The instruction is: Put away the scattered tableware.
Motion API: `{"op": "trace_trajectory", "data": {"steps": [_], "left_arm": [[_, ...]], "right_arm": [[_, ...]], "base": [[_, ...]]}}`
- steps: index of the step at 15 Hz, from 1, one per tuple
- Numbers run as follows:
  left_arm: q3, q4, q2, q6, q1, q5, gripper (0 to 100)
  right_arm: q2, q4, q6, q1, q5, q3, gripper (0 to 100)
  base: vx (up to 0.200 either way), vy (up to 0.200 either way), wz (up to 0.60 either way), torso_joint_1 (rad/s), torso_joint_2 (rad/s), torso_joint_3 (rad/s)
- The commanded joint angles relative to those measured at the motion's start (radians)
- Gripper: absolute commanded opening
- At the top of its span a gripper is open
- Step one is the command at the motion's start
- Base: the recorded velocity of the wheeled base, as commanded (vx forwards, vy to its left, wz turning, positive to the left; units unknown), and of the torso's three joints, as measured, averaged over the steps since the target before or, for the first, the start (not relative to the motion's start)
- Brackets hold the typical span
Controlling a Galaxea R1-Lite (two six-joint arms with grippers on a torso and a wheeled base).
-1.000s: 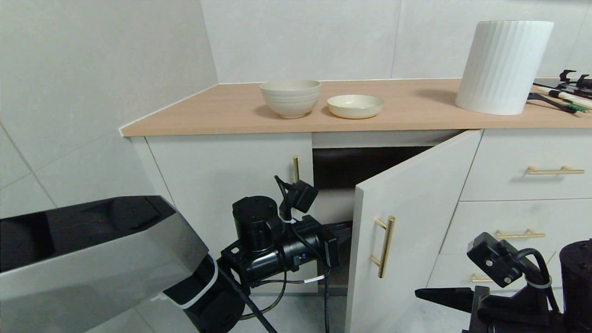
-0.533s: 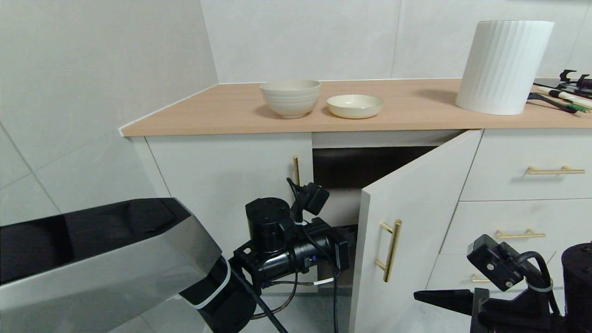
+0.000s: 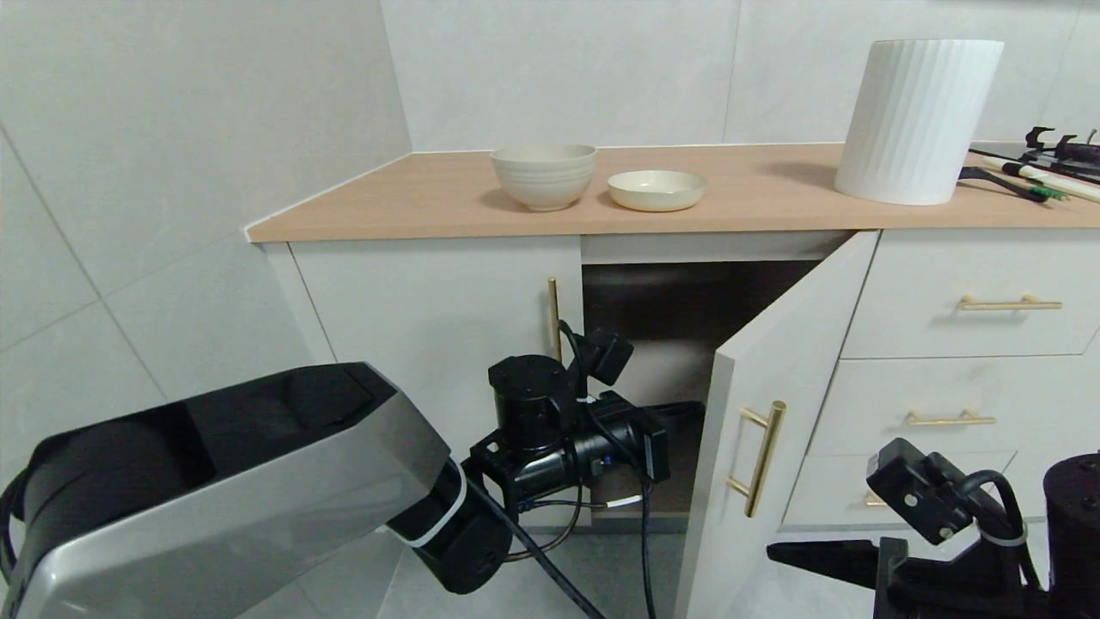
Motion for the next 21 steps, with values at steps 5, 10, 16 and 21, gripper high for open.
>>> {"op": "trace_trajectory", "data": {"steps": [5, 10, 16, 21], "left_arm": [[-0.014, -0.005, 0.009, 0.0, -0.086, 0.081, 0], [0.212, -0.254, -0.075, -0.067, -0.258, -0.183, 0], [0.209, -0.203, -0.089, -0.053, -0.031, -0.172, 0], [0.296, -0.039, -0.233, 0.086, 0.141, -0.106, 0]], "right_arm": [[-0.021, -0.005, 0.0, 0.06, 0.004, 0.009, 100], [-0.118, -0.002, -0.02, 0.14, 0.029, 0.039, 100], [-0.112, -0.008, -0.02, 0.108, 0.015, 0.028, 100], [-0.112, -0.002, -0.003, -0.02, 0.019, -0.027, 100]], "base": [[0.0, 0.0, 0.0, 0.0, 0.0, 0.0], [0.0, 0.0, 0.0, 0.0, 0.0, 0.0], [0.0, 0.0, 0.0, 0.0, 0.0, 0.0], [0.0, 0.0, 0.0, 0.0, 0.0, 0.0]]}}
